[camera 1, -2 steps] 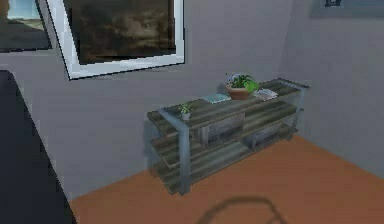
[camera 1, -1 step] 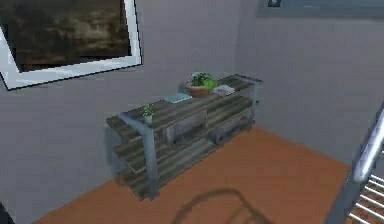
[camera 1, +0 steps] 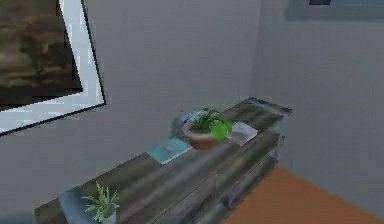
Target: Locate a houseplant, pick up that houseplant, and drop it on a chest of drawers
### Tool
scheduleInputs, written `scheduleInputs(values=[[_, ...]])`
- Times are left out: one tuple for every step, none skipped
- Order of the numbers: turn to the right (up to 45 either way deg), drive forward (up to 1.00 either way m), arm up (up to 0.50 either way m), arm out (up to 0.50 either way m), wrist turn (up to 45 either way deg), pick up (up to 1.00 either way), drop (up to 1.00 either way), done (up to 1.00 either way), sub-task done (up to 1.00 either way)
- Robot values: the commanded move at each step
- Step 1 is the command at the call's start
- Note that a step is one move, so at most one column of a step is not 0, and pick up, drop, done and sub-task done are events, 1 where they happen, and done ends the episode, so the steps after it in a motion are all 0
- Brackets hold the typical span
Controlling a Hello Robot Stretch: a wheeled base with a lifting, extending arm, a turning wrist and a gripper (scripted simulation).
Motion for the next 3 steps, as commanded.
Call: scheduleInputs(values=[[-45.0,0.00,0.00,0.00,0.0,0.00,0.00,0.00,0.00],[-45.0,0.00,0.00,0.00,0.0,0.00,0.00,0.00,0.00],[-27.0,0.00,0.00,0.00,0.0,0.00,0.00,0.00,0.00]])
